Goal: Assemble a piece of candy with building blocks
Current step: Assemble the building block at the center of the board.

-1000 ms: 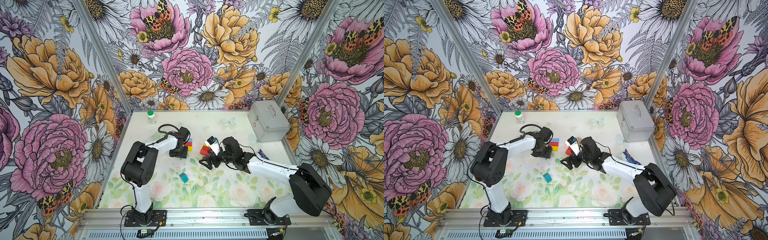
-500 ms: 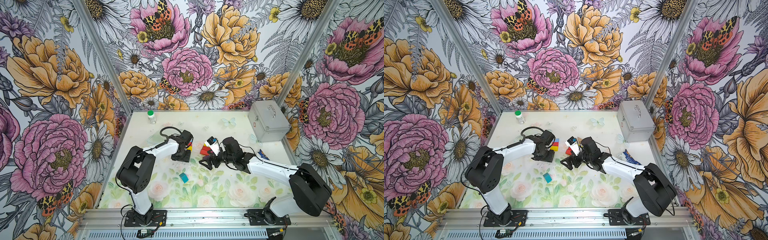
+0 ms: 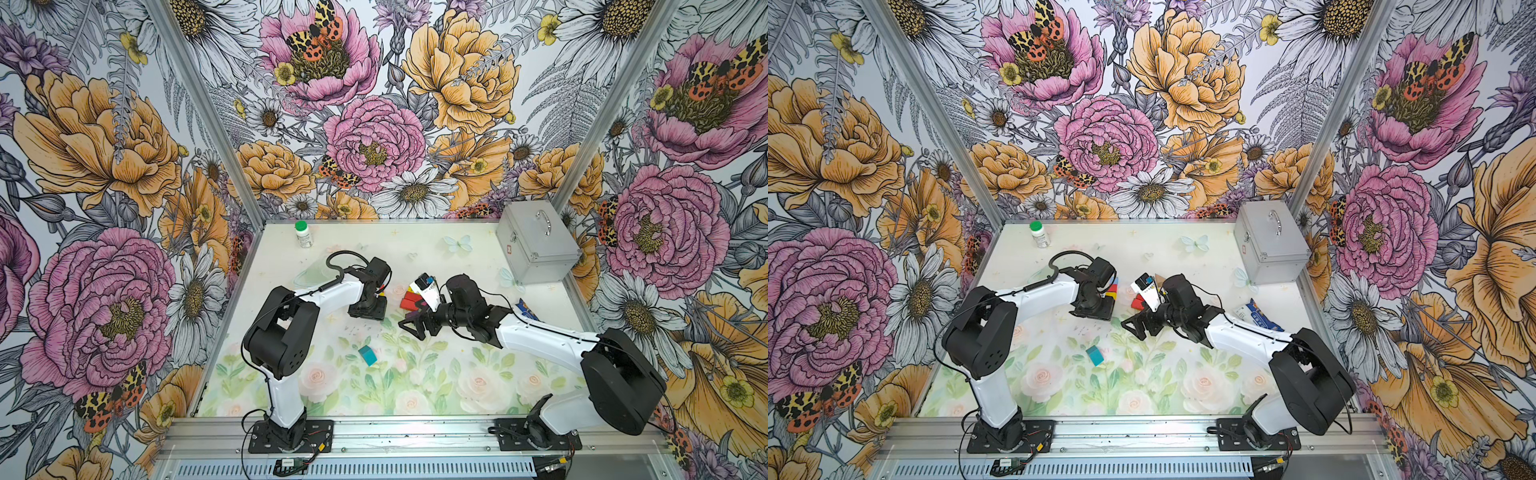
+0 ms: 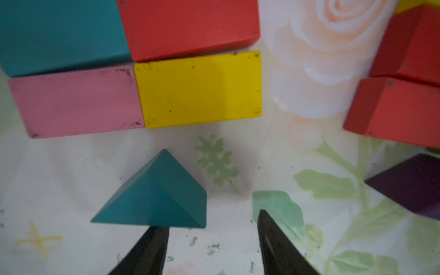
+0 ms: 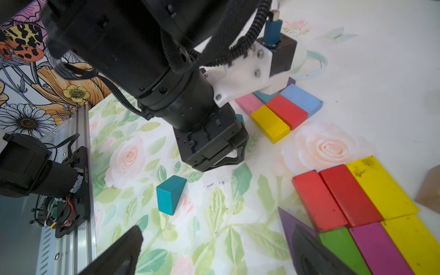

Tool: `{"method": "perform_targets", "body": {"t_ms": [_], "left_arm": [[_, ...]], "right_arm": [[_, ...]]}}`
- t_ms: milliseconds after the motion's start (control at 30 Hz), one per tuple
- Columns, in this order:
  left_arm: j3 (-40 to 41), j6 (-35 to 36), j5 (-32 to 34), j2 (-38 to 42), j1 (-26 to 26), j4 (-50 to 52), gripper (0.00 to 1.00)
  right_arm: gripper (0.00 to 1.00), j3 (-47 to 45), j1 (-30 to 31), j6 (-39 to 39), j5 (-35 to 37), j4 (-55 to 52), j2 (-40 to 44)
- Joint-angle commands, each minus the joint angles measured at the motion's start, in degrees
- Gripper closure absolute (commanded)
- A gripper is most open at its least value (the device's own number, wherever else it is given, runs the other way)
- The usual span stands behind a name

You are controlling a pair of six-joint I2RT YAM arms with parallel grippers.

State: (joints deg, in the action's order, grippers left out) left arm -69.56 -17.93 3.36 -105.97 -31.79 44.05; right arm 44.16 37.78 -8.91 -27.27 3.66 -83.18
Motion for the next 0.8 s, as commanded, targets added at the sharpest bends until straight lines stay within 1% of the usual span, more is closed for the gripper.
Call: {"method": "perform_targets", "body": {"t_ms": [0, 767], "left_arm": [[-1.61, -0.59, -0.56, -0.73, -0.48, -0.67, 0.4], [-2.91, 0.24, -0.12, -1.71, 1.12, -0.77, 0.39]], "right_arm": [[0.02, -0.39, -0.43, 0.59, -0.3, 1.24, 1.61], [0.02, -0.44, -0.65, 0.71, -0.34, 1.26, 1.44]]}}
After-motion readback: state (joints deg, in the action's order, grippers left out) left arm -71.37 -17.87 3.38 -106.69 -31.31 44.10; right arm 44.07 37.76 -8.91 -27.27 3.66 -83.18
